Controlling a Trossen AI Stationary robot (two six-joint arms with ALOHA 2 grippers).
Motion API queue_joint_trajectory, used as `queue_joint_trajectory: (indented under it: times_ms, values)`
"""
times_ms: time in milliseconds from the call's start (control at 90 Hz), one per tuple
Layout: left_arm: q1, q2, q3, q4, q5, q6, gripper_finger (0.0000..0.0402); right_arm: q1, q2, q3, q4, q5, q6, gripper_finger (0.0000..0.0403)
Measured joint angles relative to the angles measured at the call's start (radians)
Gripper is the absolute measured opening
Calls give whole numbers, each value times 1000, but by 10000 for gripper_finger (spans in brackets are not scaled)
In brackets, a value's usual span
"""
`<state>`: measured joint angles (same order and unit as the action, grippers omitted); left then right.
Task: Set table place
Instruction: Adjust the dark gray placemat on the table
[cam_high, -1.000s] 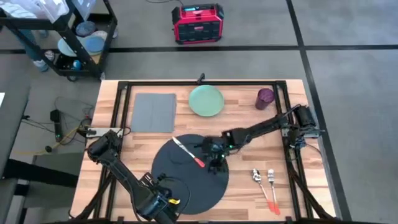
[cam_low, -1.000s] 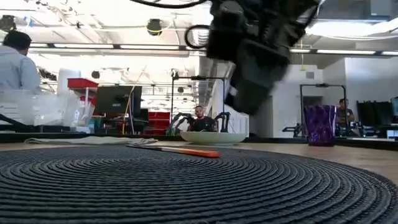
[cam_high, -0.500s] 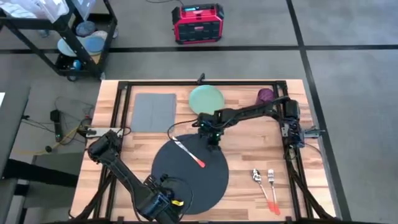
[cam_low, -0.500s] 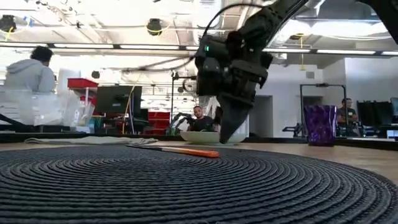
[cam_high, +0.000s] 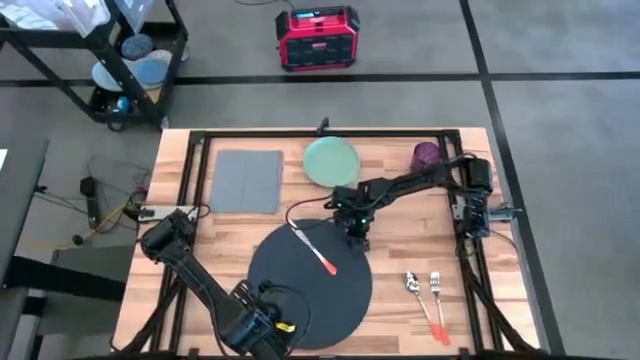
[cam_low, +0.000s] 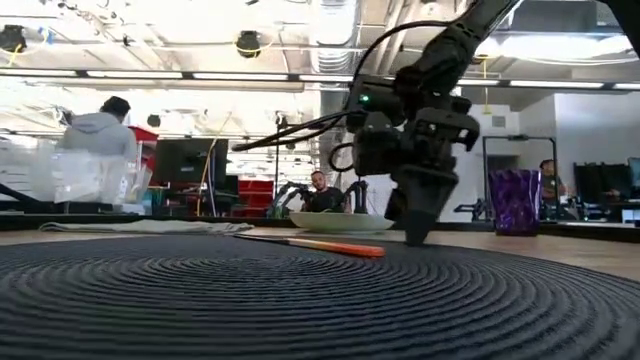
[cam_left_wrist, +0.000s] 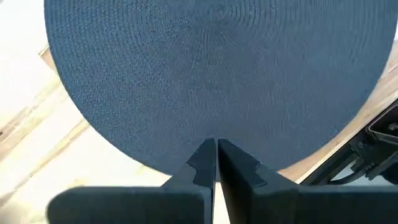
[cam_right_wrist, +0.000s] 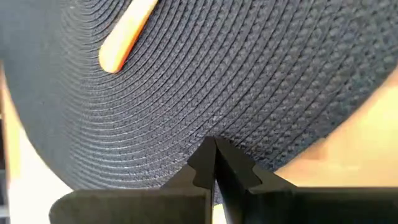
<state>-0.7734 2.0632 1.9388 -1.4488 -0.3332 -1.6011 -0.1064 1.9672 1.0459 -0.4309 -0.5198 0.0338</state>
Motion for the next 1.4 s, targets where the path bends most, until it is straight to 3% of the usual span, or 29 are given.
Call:
queue_joint_trajectory:
  times_ms: [144, 289, 456, 556, 711, 844, 1022, 1178, 1400]
  values:
    - [0, 0, 0, 1, 0, -1, 0, 25, -34, -61, 142, 6, 133, 0]
    - [0, 0, 0, 28, 0, -84, 0, 40, -35, -69, 167, 12, 201, 0]
    - [-34, 15, -43, 245, -41, -164, 0, 34, -78, -71, 176, 32, 194, 0]
    - [-58, 19, -133, 339, -39, -216, 0, 5, -143, -77, 140, 66, 194, 0]
    - [-75, 10, -187, 248, 6, -243, 0, -52, -301, -65, 73, 105, 152, 0]
    - [-79, 12, -259, 273, 15, -263, 0, -116, -406, -53, -14, 117, 111, 0]
    - [-59, 17, -386, 524, -120, -396, 0, -188, -505, -50, -162, 169, 37, 0]
    - [-21, 17, -436, 597, -140, -344, 0, -242, -561, -50, -226, 191, -20, 0]
    - [5, 12, -503, 624, -29, -173, 0, -276, -616, -50, -282, 188, -62, 0]
